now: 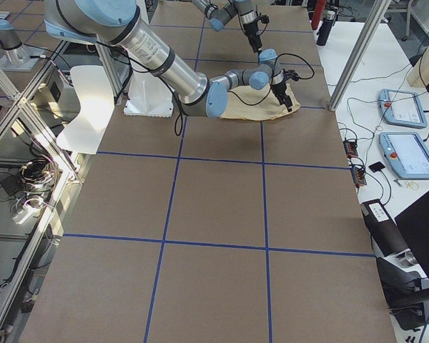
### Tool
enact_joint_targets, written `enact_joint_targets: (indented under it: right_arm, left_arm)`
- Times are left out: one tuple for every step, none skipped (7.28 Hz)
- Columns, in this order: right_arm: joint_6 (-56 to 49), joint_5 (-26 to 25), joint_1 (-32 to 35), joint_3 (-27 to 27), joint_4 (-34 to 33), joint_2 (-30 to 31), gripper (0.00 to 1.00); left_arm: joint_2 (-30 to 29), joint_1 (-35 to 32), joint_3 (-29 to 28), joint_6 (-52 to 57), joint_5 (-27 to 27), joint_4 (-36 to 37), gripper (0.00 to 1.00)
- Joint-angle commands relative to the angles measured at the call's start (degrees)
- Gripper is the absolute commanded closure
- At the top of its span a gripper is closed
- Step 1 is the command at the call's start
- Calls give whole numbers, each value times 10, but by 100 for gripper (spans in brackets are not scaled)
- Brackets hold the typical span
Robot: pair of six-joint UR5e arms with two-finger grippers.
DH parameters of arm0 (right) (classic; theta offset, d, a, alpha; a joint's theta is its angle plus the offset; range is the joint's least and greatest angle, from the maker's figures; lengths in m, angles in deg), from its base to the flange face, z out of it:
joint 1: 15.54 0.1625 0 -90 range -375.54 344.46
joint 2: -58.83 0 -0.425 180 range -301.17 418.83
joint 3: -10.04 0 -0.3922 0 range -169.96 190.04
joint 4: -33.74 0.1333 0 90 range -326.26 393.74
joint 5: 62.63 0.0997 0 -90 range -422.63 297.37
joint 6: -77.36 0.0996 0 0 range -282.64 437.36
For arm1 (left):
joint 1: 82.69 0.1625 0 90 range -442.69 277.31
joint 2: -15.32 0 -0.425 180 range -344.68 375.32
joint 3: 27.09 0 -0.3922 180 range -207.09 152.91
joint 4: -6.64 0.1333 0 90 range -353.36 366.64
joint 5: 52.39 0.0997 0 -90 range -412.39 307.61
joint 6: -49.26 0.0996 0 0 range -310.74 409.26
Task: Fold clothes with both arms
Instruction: 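Raise the right gripper away from the shirt toward the far side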
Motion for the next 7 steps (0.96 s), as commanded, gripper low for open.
enact_joint_targets:
  right_arm:
    - [-1,-6,-1,-10,1,0,2]
    - [-1,-6,0,-17,1,2,2]
    - [-2,-6,3,-19,2,3,2]
    - [-2,-6,12,-19,2,6,2]
    - [-4,-5,23,-20,2,13,2]
    - [-5,0,39,-20,2,20,2]
    - [-6,2,56,-21,2,28,2]
  left_arm:
    - [-2,0,-5,0,0,-2,0]
    - [-1,0,-5,0,0,-2,0]
    - [0,0,-5,0,0,-2,0]
    - [0,0,-5,0,0,-3,0]
    - [1,-1,-5,-1,0,-3,0]
    - [1,0,-3,-2,0,-3,0]
    - [0,0,-3,-2,0,-3,0]
